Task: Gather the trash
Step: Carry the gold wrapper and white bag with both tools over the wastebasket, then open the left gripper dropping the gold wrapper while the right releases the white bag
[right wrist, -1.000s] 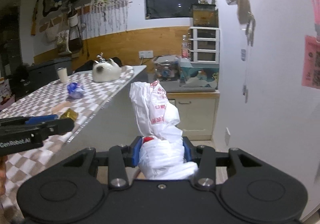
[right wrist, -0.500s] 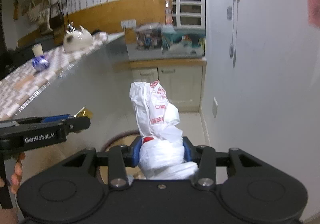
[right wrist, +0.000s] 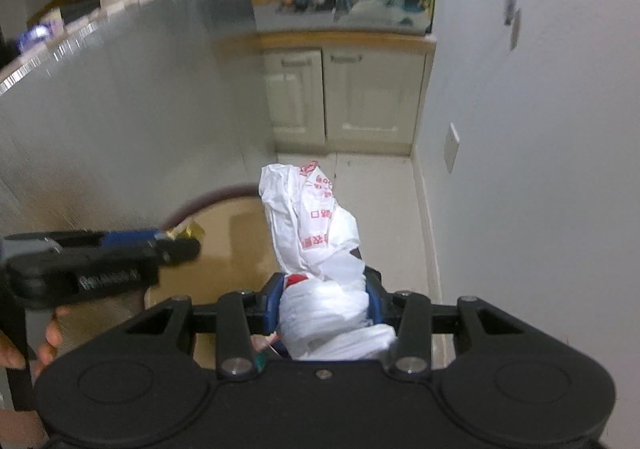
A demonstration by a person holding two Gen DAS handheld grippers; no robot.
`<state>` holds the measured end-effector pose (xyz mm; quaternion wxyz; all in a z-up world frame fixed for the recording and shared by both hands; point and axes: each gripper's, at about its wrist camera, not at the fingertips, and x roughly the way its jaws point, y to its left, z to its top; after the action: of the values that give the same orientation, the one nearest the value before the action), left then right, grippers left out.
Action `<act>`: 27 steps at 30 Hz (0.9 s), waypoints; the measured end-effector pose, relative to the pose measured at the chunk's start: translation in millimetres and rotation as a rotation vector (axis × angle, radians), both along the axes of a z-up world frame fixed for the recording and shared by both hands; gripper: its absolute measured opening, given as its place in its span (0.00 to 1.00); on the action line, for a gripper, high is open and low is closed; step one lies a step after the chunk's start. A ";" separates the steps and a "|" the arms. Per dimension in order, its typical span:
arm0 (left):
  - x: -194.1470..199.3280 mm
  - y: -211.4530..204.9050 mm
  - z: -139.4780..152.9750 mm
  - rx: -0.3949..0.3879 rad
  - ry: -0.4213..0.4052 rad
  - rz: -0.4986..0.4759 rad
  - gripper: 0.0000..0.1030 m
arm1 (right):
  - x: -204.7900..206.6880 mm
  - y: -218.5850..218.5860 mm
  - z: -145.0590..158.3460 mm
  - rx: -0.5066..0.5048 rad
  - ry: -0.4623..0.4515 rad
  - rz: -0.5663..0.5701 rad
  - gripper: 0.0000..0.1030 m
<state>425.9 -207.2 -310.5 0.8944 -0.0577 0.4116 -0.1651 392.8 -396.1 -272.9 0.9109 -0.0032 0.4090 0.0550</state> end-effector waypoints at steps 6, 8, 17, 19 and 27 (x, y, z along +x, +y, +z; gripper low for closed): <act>7.5 4.0 -31.9 -0.012 0.087 -0.039 0.44 | 32.2 5.2 -29.1 -0.054 0.062 0.042 0.42; 8.2 4.9 -36.7 -0.012 0.108 -0.044 0.44 | 42.7 9.7 -38.2 -0.075 0.084 0.069 0.42; 12.2 5.4 -44.2 0.016 0.173 -0.037 0.45 | 70.2 30.8 -67.6 -0.162 0.162 0.208 0.42; 12.2 4.4 -43.3 0.009 0.180 -0.049 0.46 | 74.6 34.4 -70.1 -0.172 0.170 0.224 0.42; -1.9 4.5 -38.1 0.003 0.200 -0.087 0.87 | 93.5 40.8 -77.1 -0.194 0.185 0.278 0.42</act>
<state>424.0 -202.7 -348.6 0.8409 -0.0545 0.5013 -0.1964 486.3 -355.4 -350.0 0.8485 -0.1425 0.4899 0.1409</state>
